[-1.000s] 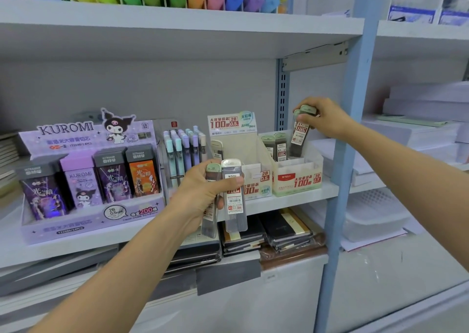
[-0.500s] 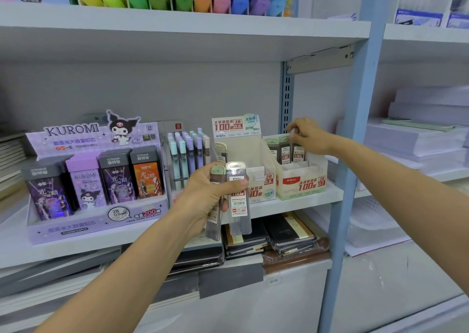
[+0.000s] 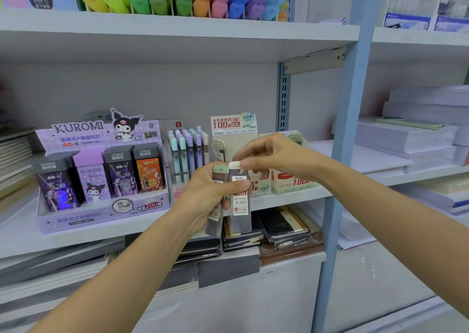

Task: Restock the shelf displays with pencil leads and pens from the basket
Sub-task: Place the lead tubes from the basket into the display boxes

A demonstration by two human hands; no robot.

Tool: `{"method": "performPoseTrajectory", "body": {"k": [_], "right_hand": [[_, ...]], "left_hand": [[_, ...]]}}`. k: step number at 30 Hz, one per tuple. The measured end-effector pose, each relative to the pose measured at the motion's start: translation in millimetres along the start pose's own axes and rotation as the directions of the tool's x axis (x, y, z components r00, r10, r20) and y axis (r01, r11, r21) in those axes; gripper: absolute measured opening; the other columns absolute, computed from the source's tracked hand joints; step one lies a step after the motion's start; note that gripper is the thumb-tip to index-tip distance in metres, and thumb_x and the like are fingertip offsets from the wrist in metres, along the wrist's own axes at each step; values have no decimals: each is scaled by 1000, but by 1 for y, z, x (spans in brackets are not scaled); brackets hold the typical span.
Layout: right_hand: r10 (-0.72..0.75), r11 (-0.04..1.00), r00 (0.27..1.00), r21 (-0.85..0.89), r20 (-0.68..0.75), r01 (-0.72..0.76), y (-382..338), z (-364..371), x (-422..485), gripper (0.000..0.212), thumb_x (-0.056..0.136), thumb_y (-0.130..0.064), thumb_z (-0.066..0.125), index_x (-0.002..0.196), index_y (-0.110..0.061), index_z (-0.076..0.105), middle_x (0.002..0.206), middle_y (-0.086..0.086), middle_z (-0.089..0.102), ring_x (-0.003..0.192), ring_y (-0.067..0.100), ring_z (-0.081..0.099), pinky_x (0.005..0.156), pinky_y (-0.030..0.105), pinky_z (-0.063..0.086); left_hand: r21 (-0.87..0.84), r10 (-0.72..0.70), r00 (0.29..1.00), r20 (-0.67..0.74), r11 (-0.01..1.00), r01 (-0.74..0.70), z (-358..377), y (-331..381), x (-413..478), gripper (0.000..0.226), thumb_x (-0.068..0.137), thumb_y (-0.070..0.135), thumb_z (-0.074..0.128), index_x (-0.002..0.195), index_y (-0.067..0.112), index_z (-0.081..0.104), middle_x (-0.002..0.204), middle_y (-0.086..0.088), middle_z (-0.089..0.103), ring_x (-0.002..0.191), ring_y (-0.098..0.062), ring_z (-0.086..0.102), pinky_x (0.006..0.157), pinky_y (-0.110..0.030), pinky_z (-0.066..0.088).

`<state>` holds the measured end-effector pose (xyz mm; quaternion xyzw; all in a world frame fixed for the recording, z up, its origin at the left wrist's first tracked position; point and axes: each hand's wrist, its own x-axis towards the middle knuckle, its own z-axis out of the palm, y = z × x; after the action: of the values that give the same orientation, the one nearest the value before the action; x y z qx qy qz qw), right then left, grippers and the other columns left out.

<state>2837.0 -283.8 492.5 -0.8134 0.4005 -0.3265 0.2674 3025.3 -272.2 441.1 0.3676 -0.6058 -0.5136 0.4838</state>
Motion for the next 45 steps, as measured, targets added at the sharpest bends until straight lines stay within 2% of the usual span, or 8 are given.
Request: {"method": "performPoseTrajectory", "body": {"k": [3, 7, 10, 17, 24, 30, 35, 45], "right_hand": [[11, 998, 999, 64, 40, -13, 3, 4, 2, 24, 86, -20, 70, 107, -9, 70, 106, 15, 70, 101, 39, 62, 94, 56, 49], [18, 990, 1000, 139, 8, -19, 4, 1, 1, 18, 93, -18, 60, 108, -8, 63, 92, 3, 72, 80, 14, 64, 72, 26, 54], [26, 991, 984, 133, -175, -2, 1, -9, 7, 11, 96, -19, 56, 104, -14, 61, 86, -5, 73, 73, 4, 65, 65, 16, 51], [13, 992, 846, 112, -533, 56, 1, -26, 39, 13, 96, -22, 57, 104, -12, 61, 91, 2, 74, 83, 12, 67, 66, 20, 52], [-75, 988, 816, -151, -573, -15, 11, -15, 77, 8, 95, -27, 60, 100, -21, 58, 81, -14, 63, 70, -5, 59, 52, 2, 41], [-39, 968, 872, -237, -488, -89, 33, -9, 86, 12, 96, -22, 58, 107, -17, 59, 93, 0, 66, 76, -1, 59, 57, 13, 41], [-59, 958, 874, -273, -483, -86, 34, -13, 89, 11, 96, -22, 58, 106, -18, 61, 83, -7, 64, 74, 0, 59, 51, 9, 39], [-14, 928, 919, -347, -394, -135, 43, -5, 89, 19, 90, -21, 67, 107, -15, 70, 103, 3, 71, 84, 8, 62, 72, 17, 45]], "left_hand": [[-16, -7, 1000, 22, 1000, 8, -1, 3, -7, 39, 69, 7, 82, 103, 1, 64, 91, -20, 72, 55, -15, 58, 43, -21, 44], [-120, -32, 999, 25, 992, 35, -8, 10, -11, 18, 86, 2, 66, 102, 7, 64, 96, -12, 74, 77, -17, 71, 64, -28, 57], [-133, -25, 999, -21, 991, 22, -21, 13, -14, 18, 94, -3, 50, 106, 5, 62, 99, -11, 74, 91, -22, 70, 82, -34, 58], [-121, 42, 995, -88, 991, -53, -46, 13, -21, 19, 93, 5, 57, 111, 2, 63, 103, -14, 74, 88, -25, 72, 74, -28, 60], [-151, 51, 993, -105, 986, -66, -57, 7, -20, 17, 90, 5, 61, 106, 7, 68, 94, -13, 75, 81, -22, 74, 68, -25, 59], [-168, 37, 996, -77, 985, -50, -58, 6, -16, 20, 84, 7, 65, 104, 7, 68, 92, -14, 75, 82, -23, 74, 67, -24, 58], [-181, 35, 996, -78, 982, -49, -57, 5, -14, 33, 72, 15, 71, 103, 5, 66, 93, -13, 76, 79, -22, 74, 64, -24, 58], [-176, 11, 995, -98, 984, -28, -54, 3, -14, 38, 69, 15, 73, 104, 2, 64, 91, -14, 76, 78, -22, 74, 62, -26, 58]]}}
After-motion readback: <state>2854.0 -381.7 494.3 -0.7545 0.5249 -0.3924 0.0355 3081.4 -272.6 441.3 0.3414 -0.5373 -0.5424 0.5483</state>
